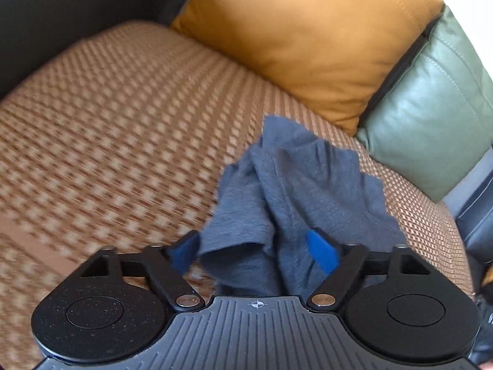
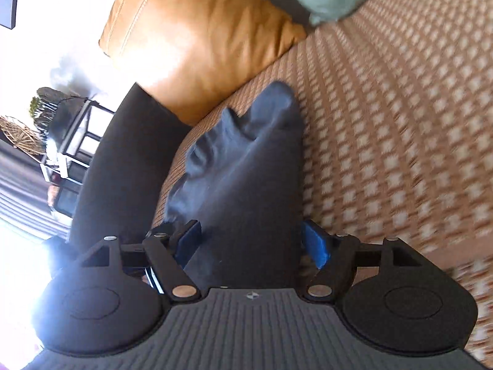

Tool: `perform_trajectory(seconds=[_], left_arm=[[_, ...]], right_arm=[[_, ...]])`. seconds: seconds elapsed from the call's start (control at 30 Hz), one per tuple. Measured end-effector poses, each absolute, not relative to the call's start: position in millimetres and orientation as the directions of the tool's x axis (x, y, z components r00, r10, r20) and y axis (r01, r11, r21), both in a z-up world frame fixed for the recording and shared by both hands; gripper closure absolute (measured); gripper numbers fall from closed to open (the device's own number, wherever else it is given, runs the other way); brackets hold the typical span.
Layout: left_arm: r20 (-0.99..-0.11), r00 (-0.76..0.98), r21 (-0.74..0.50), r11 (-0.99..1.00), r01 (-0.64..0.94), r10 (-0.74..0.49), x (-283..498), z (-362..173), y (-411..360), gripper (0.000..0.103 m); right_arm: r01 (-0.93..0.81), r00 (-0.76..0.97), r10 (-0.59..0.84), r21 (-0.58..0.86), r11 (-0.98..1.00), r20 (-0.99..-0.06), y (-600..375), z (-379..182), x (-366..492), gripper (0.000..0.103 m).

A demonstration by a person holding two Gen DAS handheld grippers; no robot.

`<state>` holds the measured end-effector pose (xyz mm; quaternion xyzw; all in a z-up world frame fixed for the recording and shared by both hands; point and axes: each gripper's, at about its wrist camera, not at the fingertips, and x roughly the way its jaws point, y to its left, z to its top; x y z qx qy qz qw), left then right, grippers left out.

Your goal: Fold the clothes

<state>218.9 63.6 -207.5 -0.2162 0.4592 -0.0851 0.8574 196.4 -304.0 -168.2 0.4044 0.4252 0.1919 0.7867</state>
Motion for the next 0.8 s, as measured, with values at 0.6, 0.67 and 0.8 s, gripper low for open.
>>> perform_trajectory(seconds=[0.6,0.67,0.8], left_arm=[[-0.714,0.549,-0.483,0.873,0.062,-0.434,90.2,-206.2,-0.5,0.046],[-0.708,0.559,-0.486,0.872,0.057,-0.431,85.6,-192.5,2.1,0.046],[-0.68,0.596,-0.473,0.876,0.089,-0.428,79.2,-158.8,6.8,0.045]], right_arm=[[0.01,0.499,0.585,0.68,0.733,-0.639,-341.8,-159.2,95.9,0.03],[-0.002,0.528,0.596,0.701,0.713,-0.605,-337.1,-145.8,81.8,0.03],[-0.034,0.579,0.622,0.746,0.665,-0.528,-326.8,-117.1,54.2,0.032]])
